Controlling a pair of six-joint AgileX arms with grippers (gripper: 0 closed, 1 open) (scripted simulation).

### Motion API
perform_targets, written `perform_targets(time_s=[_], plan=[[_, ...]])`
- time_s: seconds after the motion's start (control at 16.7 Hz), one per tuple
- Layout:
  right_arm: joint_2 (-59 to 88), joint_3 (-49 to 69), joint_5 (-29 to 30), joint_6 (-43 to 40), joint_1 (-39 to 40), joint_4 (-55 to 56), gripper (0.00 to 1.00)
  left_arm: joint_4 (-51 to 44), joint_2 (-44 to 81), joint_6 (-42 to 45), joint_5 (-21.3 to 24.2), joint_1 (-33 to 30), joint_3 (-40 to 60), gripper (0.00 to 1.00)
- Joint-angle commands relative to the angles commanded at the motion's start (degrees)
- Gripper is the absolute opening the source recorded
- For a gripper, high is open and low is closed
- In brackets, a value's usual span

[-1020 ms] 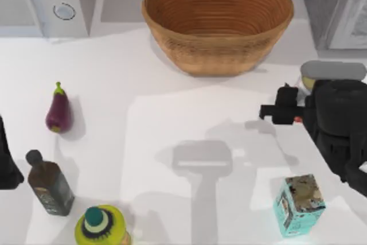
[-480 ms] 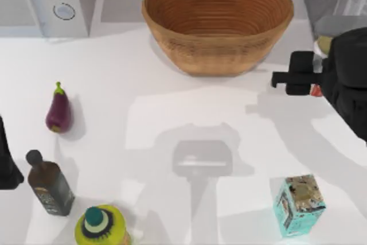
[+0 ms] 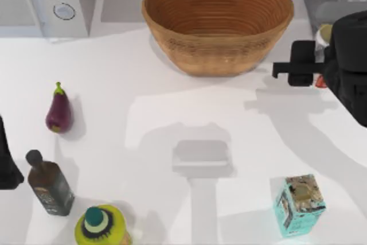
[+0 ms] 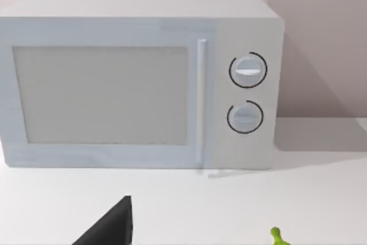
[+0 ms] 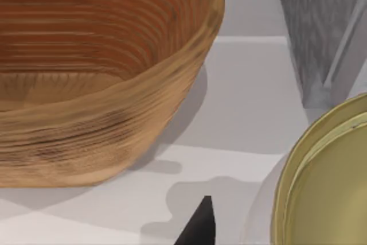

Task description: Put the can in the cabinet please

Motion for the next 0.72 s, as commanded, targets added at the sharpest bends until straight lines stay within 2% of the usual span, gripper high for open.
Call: perform_targets(time_s=[0.36, 0.72], plan=[[-6.1, -3.8, -2.7, -2.5, -2.0, 0.1, 0.00, 0.0, 0.0, 0.0, 0.0, 0.0, 0.0, 1.00], [-33.3, -17.7, -12.2, -9.3, -9.8, -0.6, 0.00, 0.0, 0.0, 0.0, 0.0, 0.0, 0.0, 1.00]])
